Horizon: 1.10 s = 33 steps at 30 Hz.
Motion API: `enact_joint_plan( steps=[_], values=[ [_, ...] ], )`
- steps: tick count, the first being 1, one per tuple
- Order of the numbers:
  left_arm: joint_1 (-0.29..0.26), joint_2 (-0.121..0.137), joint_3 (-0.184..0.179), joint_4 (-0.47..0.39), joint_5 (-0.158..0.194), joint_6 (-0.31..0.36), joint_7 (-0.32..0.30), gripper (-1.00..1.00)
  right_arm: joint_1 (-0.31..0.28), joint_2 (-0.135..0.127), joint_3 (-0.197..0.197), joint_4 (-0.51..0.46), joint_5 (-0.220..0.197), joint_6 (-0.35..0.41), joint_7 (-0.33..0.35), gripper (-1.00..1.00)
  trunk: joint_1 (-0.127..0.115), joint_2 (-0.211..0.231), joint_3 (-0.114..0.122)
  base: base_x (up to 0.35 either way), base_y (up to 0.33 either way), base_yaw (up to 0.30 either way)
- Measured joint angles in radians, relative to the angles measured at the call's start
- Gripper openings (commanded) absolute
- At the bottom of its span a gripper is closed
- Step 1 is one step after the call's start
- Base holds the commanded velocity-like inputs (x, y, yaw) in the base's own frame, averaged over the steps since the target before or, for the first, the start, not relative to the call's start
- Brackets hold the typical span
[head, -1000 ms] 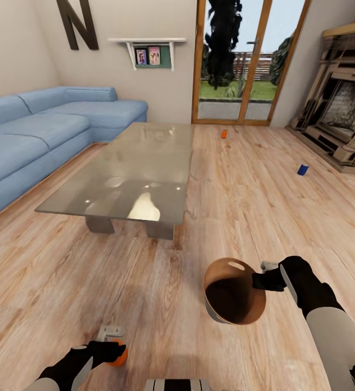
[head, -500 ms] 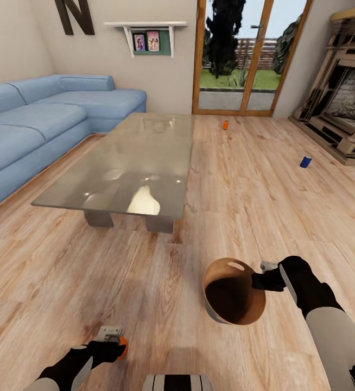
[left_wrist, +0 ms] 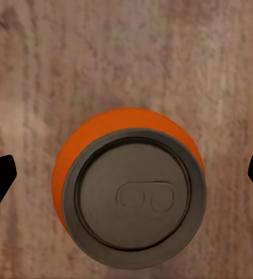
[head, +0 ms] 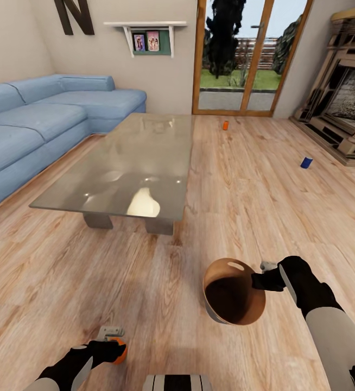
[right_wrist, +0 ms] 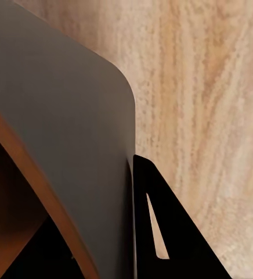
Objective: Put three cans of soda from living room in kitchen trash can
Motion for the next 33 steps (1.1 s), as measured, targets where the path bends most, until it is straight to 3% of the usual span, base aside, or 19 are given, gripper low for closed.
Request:
enact_joint_plan(
  steps=[10, 15, 29, 30, 33],
  values=[
    [0.001, -0.001, 0.001, 0.000, 0.000, 0.000, 0.002, 1.00, 0.000, 0.001, 0.000, 0.000, -0.002, 0.001, 0.000, -1.00, 0.000, 0.000, 0.000, 0.004, 0.000, 0.000],
    [0.000, 0.000, 0.001, 0.000, 0.000, 0.001, 0.004, 1.00, 0.000, 0.001, 0.000, 0.000, -0.002, 0.002, 0.001, -1.00, 0.002, -0.001, -0.019, 0.000, 0.000, 0.000],
    [0.000, 0.000, 0.002, 0.000, 0.001, 0.001, 0.004, 1.00, 0.000, 0.001, 0.000, 0.000, -0.006, 0.002, 0.001, -1.00, 0.002, -0.001, -0.019, 0.000, 0.000, 0.000],
    [0.000, 0.000, 0.001, 0.000, 0.002, 0.000, 0.004, -1.00, 0.000, 0.001, 0.000, 0.000, -0.006, 0.002, 0.001, -1.00, 0.002, -0.001, -0.019, 0.000, 0.000, 0.000],
    [0.000, 0.000, 0.000, 0.000, 0.003, -0.005, 0.003, -1.00, 0.000, 0.001, 0.000, 0.000, -0.002, 0.001, 0.000, -1.00, 0.002, -0.001, -0.019, 0.000, 0.000, 0.000]
  ],
)
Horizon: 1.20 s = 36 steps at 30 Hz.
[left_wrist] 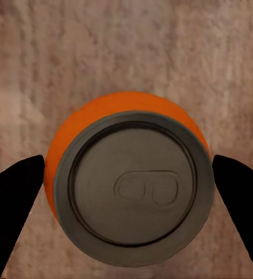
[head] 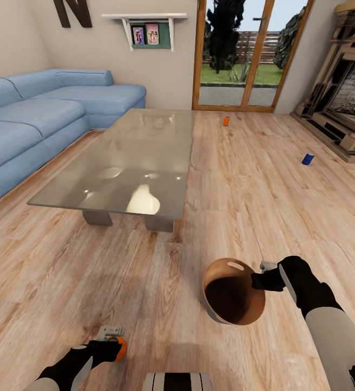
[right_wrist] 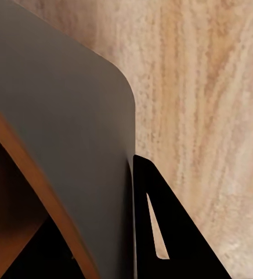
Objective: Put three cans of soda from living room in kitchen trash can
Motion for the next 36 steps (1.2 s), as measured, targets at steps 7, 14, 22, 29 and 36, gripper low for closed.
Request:
enact_joint_plan(
  steps=[7, 14, 22, 29, 36],
  values=[
    [0.000, 0.000, 0.000, -0.001, 0.003, 0.001, 0.000, -1.00, 0.000, 0.000, 0.000, 0.000, -0.003, 0.001, 0.000, -1.00, 0.000, 0.000, 0.000, 0.000, 0.000, 0.000],
    [0.000, 0.000, 0.001, 0.000, -0.002, 0.006, 0.002, -1.00, 0.000, 0.000, 0.000, 0.000, -0.004, 0.001, 0.000, -1.00, -0.002, 0.001, 0.015, 0.000, 0.000, 0.000],
    [0.000, 0.000, 0.001, 0.000, -0.002, 0.007, 0.002, -1.00, 0.000, 0.000, 0.000, 0.000, -0.003, 0.002, 0.000, -1.00, -0.005, 0.003, 0.046, 0.000, 0.000, 0.000],
    [0.000, 0.000, 0.001, 0.000, -0.001, 0.007, 0.001, -1.00, 0.000, 0.000, 0.000, 0.000, -0.002, 0.001, 0.000, -1.00, -0.009, 0.004, 0.073, 0.000, 0.000, 0.000],
    [0.000, 0.000, 0.001, 0.000, -0.001, 0.007, -0.001, -1.00, 0.000, 0.001, 0.002, 0.000, -0.004, 0.000, 0.001, -1.00, -0.012, 0.006, 0.100, 0.000, 0.000, 0.000]
  ],
)
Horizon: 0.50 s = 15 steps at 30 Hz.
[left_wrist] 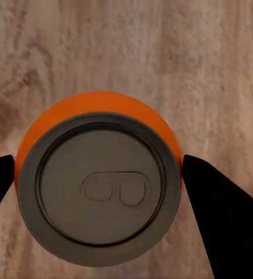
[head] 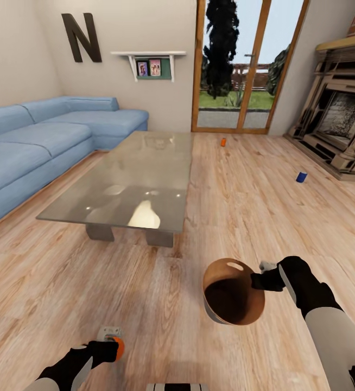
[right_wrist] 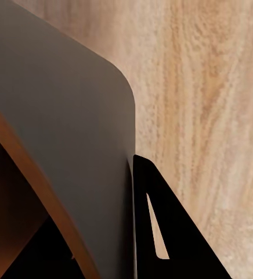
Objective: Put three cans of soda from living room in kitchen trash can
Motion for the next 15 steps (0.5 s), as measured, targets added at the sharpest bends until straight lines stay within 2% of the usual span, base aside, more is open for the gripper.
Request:
enact_joint_plan(
  steps=[15],
  values=[
    [0.000, 0.000, 0.000, 0.001, 0.001, 0.002, -0.005, -1.00, 0.004, 0.001, 0.004, 0.000, 0.000, 0.003, 0.007, -1.00, -0.007, 0.003, 0.058, 0.000, 0.000, 0.000]
  ],
)
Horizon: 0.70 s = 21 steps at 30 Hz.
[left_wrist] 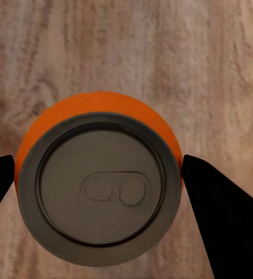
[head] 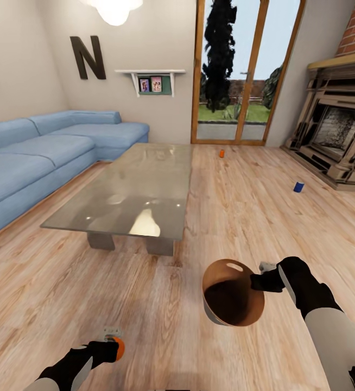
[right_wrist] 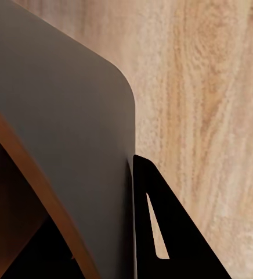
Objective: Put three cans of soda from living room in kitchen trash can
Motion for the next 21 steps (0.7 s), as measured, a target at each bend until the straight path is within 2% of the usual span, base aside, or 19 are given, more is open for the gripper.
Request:
enact_joint_plan(
  steps=[9, 13, 16, 18, 21],
  values=[
    [0.000, 0.001, 0.000, -0.001, 0.004, 0.000, -0.012, -1.00, 0.000, 0.005, 0.002, 0.002, -0.003, 0.004, 0.011, -1.00, -0.004, 0.002, 0.035, 0.000, 0.000, 0.000],
    [-0.004, 0.006, 0.000, -0.024, 0.007, 0.033, -0.068, -1.00, 0.000, 0.008, 0.003, 0.005, 0.002, 0.004, 0.021, -1.00, -0.012, 0.016, 0.049, 0.000, 0.000, 0.000],
    [-0.010, 0.010, 0.001, -0.134, 0.009, 0.116, -0.121, -1.00, 0.000, 0.010, 0.007, 0.010, -0.001, 0.006, 0.036, -1.00, -0.024, 0.037, 0.058, 0.000, 0.000, 0.000],
    [-0.012, 0.012, 0.003, -0.316, 0.012, 0.214, -0.173, -1.00, 0.001, 0.010, 0.018, 0.013, 0.002, 0.005, 0.058, -1.00, -0.032, 0.051, 0.065, 0.000, 0.000, 0.000],
    [-0.012, 0.013, 0.005, -0.448, 0.012, 0.303, -0.214, -1.00, 0.000, 0.012, 0.024, 0.015, -0.003, 0.006, 0.074, -1.00, -0.043, 0.072, 0.074, 0.000, 0.000, 0.000]
  ],
)
